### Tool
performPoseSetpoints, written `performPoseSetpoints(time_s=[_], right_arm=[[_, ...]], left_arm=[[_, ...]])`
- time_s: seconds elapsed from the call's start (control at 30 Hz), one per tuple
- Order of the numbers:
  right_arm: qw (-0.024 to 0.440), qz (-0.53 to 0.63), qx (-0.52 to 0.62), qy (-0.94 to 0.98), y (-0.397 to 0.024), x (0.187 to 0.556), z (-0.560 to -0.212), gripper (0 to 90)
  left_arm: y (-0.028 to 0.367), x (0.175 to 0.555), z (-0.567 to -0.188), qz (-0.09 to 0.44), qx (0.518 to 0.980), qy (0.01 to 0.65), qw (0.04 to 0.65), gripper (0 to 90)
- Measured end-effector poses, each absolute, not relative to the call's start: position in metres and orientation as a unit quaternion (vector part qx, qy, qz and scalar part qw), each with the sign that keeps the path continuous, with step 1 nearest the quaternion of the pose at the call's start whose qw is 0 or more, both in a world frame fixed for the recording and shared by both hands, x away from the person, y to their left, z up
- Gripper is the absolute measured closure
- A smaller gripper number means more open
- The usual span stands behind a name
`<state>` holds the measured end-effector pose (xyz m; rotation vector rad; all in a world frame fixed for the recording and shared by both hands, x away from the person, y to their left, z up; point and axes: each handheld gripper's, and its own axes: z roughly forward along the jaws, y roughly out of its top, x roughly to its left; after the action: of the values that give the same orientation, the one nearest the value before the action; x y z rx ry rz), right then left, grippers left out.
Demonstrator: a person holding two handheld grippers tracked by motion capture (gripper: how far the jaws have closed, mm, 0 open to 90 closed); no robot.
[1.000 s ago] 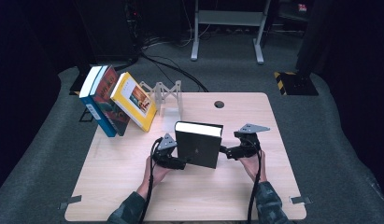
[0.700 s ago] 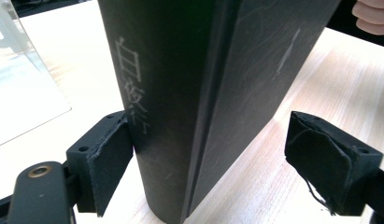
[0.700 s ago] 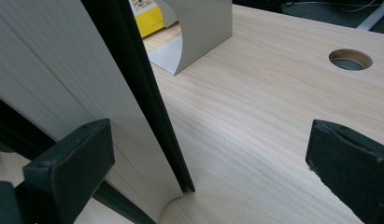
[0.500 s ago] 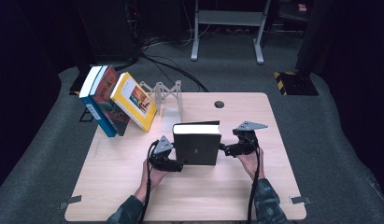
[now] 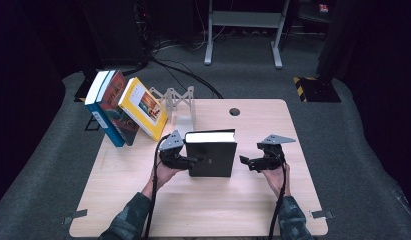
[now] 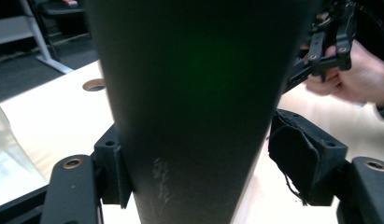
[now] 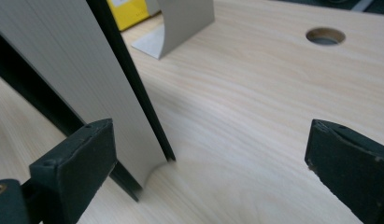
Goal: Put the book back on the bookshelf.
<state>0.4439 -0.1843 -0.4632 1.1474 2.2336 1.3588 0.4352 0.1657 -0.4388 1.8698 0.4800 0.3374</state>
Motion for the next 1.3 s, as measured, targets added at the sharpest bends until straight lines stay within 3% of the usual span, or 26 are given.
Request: performPoseSetpoints(time_s=[0.23, 0.77, 0.9, 1.03, 1.17, 1.23, 1.3], right_arm=[[0.14, 0.456, 0.442, 0.76, -0.214, 0.44, -0.485, 2.1], [0.196, 0.375, 0.518, 0.743, -0.239, 0.438, -0.524, 0.8], [0.195, 0.363, 0.518, 0.749, -0.239, 0.439, -0.526, 0.9], [0.189, 0.358, 0.523, 0.75, -0.24, 0.439, -0.528, 1.1], [0.197, 0.353, 0.514, 0.756, -0.24, 0.438, -0.528, 1.3], [0.201, 0.344, 0.52, 0.755, -0.24, 0.437, -0.528, 1.2], [0.203, 0.342, 0.518, 0.758, -0.24, 0.437, -0.528, 1.2]], left_arm=[[0.169, 0.428, -0.437, 0.144, 0.802, 0.185, 0.55, 50.9], [0.184, 0.413, -0.432, 0.186, 0.793, 0.259, 0.519, 52.8], [0.184, 0.415, -0.428, 0.172, 0.793, 0.273, 0.517, 50.7], [0.181, 0.42, -0.414, 0.155, 0.792, 0.284, 0.518, 37.9], [0.175, 0.427, -0.399, 0.16, 0.794, 0.286, 0.512, 32.6], [0.172, 0.429, -0.395, 0.157, 0.792, 0.287, 0.516, 25.8], [0.168, 0.432, -0.389, 0.157, 0.799, 0.282, 0.508, 25.5]])
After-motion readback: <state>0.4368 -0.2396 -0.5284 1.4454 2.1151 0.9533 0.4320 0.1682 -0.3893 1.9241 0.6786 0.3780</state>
